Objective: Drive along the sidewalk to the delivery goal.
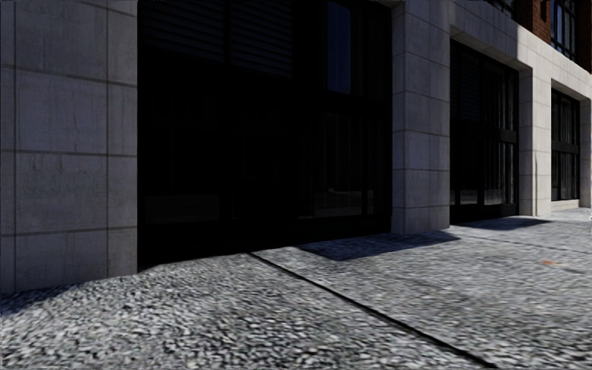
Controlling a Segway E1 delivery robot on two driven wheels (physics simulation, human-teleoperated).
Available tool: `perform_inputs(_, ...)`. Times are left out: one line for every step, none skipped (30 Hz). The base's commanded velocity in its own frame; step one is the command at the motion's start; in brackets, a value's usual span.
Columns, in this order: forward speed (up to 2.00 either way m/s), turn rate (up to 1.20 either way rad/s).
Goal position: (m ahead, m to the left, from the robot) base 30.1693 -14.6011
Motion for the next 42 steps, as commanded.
perform_inputs(2.0,-0.27)
perform_inputs(2.0,-0.27)
perform_inputs(2.0,-0.29)
perform_inputs(2.0,-0.29)
perform_inputs(2.0,-0.34)
perform_inputs(2.0,-0.37)
perform_inputs(2.0,-0.38)
perform_inputs(2.0,-0.38)
perform_inputs(2.0,-0.4)
perform_inputs(2.0,-0.47)
perform_inputs(2.0,-0.56)
perform_inputs(2.0,-0.56)
perform_inputs(2.0,-0.61)
perform_inputs(2.0,-0.61)
perform_inputs(2.0,-0.65)
perform_inputs(2.0,-0.65)
perform_inputs(2.0,-0.68)
perform_inputs(2.0,-0.69)
perform_inputs(2.0,-0.69)
perform_inputs(2.0,-0.69)
perform_inputs(2.0,-0.69)
perform_inputs(2.0,-0.74)
perform_inputs(2.0,-0.77)
perform_inputs(2.0,-0.77)
perform_inputs(2.0,-0.78)
perform_inputs(2.0,-0.78)
perform_inputs(2.0,-0.78)
perform_inputs(2.0,-0.78)
perform_inputs(2.0,-0.78)
perform_inputs(2.0,-0.78)
perform_inputs(2.0,-0.78)
perform_inputs(2.0,-0.78)
perform_inputs(2.0,-0.78)
perform_inputs(2.0,-0.78)
perform_inputs(2.0,-0.78)
perform_inputs(2.0,-0.78)
perform_inputs(2.0,-0.78)
perform_inputs(2.0,-0.78)
perform_inputs(2.0,-0.78)
perform_inputs(2.0,-0.78)
perform_inputs(2.0,-0.78)
perform_inputs(2.0,-0.77)
